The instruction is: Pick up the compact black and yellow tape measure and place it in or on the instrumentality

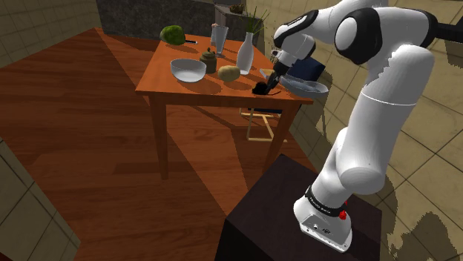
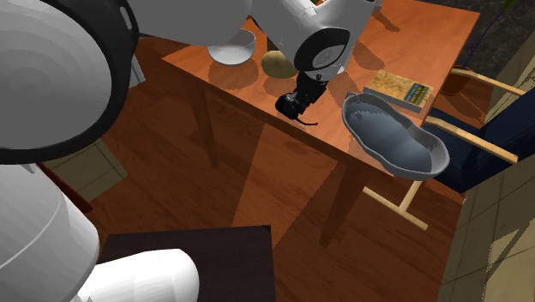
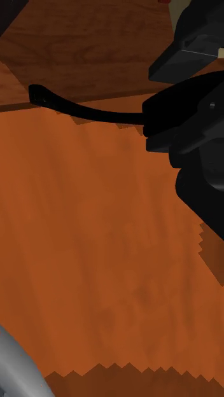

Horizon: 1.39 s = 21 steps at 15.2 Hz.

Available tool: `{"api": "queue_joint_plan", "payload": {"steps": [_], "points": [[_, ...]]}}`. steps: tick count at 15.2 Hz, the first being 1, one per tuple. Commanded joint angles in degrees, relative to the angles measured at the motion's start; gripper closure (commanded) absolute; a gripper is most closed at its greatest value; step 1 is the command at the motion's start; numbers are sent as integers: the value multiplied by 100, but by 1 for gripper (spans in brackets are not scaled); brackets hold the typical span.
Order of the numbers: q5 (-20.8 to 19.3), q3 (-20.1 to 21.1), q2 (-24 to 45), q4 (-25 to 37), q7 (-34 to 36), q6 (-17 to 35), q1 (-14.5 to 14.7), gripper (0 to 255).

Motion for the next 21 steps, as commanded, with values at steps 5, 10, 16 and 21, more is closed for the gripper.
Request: {"api": "queue_joint_plan", "payload": {"steps": [5,10,16,21], "points": [[-309,-70,-247,257,289,-315,82,255],[-524,-99,-420,510,509,-606,127,255],[-709,-115,-562,863,727,-986,155,255],[-797,-123,-620,1200,868,-1328,157,255]]}}
